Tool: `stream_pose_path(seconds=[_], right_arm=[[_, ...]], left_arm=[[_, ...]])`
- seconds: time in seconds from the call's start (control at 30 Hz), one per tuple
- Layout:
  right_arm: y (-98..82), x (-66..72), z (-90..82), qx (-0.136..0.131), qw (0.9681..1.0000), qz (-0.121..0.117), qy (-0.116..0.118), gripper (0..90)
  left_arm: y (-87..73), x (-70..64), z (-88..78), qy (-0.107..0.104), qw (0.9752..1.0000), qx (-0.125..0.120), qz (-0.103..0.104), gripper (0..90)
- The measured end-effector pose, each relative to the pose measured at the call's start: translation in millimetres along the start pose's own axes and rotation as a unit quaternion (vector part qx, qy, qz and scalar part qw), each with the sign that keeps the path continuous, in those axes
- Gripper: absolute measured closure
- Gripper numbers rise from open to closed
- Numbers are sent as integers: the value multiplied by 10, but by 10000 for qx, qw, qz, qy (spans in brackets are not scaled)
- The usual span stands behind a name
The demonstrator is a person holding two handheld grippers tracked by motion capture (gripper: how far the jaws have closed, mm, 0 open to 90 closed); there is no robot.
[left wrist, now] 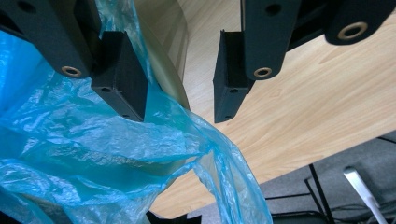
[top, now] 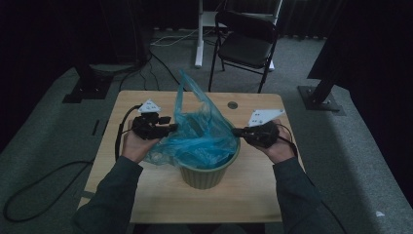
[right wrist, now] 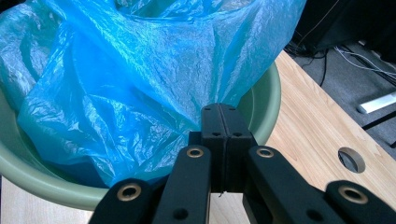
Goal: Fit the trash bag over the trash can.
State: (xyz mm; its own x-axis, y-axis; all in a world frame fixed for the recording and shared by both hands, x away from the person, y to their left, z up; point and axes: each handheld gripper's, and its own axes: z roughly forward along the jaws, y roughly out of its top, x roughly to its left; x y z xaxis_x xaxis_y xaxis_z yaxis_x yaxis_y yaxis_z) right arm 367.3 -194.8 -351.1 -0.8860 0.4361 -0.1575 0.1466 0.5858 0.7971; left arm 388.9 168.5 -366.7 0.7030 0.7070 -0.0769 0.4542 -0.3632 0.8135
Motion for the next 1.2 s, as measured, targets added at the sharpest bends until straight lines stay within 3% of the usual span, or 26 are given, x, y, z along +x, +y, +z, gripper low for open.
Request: stream_pose_path(seconds=[0.13,0.2,0.4,0.57,0.87,0.9,1.0,1.1,1.2], right_arm=[[11,-9,1,-14,10000,12,8,883],[29,-13,-4,-60,10000,35,31,803],[134,-38,-5,-262,9996,131,-1,652],[232,-82,54,-337,9990,301,-54,615],[377,-158,276,-139,9986,492,-127,591],[387,-164,303,-110,9986,508,-101,593],[406,-159,359,-56,9989,468,-43,747],[408,-163,383,58,9989,444,-152,899],[394,-173,365,167,9985,444,-258,900]], left_arm=[[4,-25,29,-83,9999,40,84,694],[14,-51,29,-11,9999,59,162,737],[26,-63,8,53,9998,5,199,773],[25,-70,7,86,9997,-1,247,776],[22,-70,5,85,9997,-41,214,783],[22,-70,5,87,9997,-42,215,784],[20,-68,0,87,9997,-70,214,787],[16,-59,-29,51,9996,-204,167,811],[10,-34,-65,51,9996,-260,102,883]])
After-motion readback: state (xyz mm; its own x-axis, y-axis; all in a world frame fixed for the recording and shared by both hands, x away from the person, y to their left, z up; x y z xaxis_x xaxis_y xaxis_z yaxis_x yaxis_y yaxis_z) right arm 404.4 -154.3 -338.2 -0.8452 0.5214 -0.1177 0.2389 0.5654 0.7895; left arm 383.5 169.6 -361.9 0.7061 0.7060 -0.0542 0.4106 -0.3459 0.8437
